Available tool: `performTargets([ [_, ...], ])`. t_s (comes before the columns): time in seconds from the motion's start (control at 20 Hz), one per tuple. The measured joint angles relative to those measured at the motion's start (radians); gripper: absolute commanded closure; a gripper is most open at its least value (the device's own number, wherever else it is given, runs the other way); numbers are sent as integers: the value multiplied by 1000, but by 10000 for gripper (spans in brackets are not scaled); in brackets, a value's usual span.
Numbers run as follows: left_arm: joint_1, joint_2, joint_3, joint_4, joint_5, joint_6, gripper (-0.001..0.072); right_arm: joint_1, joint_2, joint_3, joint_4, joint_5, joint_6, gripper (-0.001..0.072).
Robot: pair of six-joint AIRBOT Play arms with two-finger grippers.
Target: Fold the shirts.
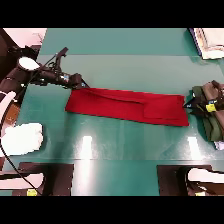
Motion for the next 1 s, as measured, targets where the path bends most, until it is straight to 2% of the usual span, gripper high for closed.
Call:
performTargets([
  [0.15,-43,0,0,1,8,0,673,9,-59,-13,74,2,-46,65],
  [0.2,-56,0,0,0,9,0,673,19,-76,-15,97,5,-60,119],
  [0.3,-74,-5,0,1,12,-1,682,45,-98,-18,120,-10,-80,301],
  [0.4,-92,-13,0,9,18,-11,682,76,-111,-18,126,-42,-91,599],
  [0.45,-105,-18,0,13,22,-20,682,89,-115,-14,122,-55,-95,694],
  [0.75,-209,-74,22,46,123,-51,682,151,-75,50,144,-10,-102,696],
  [1.0,-295,-224,149,55,155,-72,682,224,50,168,150,59,-14,696],
])
